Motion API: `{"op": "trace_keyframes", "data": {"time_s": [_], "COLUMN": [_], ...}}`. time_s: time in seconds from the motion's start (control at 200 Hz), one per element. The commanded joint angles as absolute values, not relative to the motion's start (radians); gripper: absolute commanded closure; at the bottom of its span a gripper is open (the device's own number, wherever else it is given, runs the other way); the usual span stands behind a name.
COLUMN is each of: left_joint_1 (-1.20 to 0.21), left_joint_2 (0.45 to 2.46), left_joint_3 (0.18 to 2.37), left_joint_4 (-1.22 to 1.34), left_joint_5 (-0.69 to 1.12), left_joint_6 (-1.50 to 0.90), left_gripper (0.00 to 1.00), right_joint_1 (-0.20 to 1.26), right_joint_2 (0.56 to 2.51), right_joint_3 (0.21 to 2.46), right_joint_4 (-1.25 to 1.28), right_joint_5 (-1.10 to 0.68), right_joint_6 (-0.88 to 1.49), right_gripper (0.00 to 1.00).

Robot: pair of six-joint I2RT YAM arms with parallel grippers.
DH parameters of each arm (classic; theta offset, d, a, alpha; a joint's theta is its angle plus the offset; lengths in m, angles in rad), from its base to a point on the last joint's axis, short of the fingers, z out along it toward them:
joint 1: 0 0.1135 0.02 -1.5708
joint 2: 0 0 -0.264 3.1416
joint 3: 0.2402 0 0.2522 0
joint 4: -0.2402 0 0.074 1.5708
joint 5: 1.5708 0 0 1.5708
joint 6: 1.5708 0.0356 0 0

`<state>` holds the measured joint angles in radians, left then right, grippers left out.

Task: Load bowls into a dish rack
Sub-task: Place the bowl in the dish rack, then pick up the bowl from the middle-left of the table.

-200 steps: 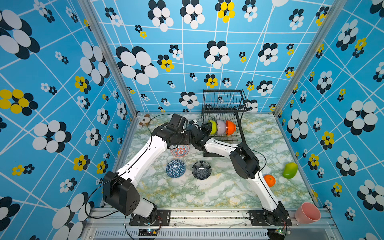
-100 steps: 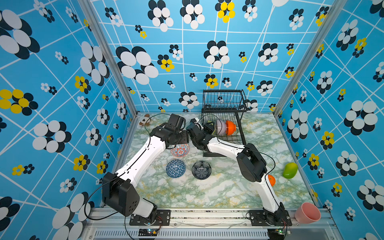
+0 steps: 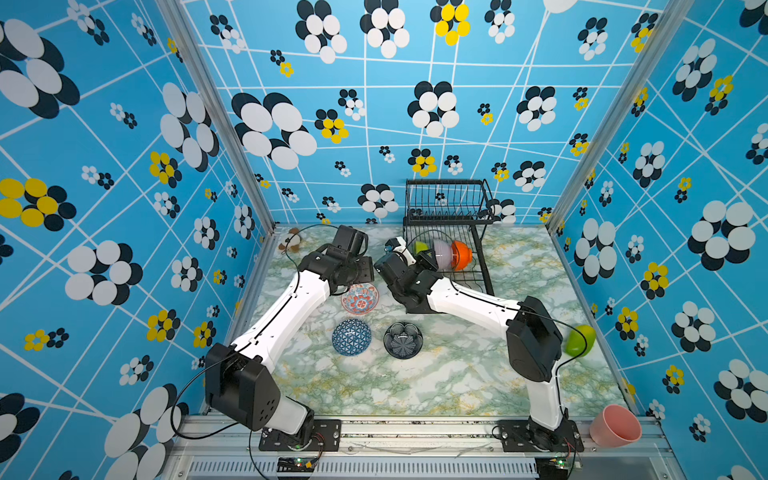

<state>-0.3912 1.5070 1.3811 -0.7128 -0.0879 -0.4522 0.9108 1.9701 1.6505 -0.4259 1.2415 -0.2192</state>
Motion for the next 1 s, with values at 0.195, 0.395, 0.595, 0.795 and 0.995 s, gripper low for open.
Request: {"op": "trace_keyframes", "data": {"time_s": [0.195,0.395,0.595,0.795,0.995], "left_joint_1": [-0.285,-0.238,-0.193,-0.193,-0.186], "left_joint_2": [1.640,1.698,1.674,1.704,1.745], "left_joint_3": [1.443,1.456,1.322,1.304,1.307], "left_joint_4": [-0.806,-0.859,-0.821,-0.820,-0.821], "left_joint_5": [-0.103,-0.085,0.032,0.058,0.059], "left_joint_6": [-0.436,-0.415,-0.399,-0.377,-0.379], "left_gripper": [0.37,0.38,0.41,0.41,0.42], "right_joint_1": [0.907,0.900,0.881,0.870,0.868], "right_joint_2": [1.704,1.580,1.493,1.492,1.494], "right_joint_3": [1.462,1.366,1.283,1.278,1.278], "right_joint_4": [-0.606,-0.617,-0.586,-0.583,-0.579], "right_joint_5": [1.027,0.948,0.879,0.835,0.817], "right_joint_6": [0.133,0.206,0.248,0.265,0.266], "right_gripper": [0.66,0.63,0.62,0.61,0.61]}}
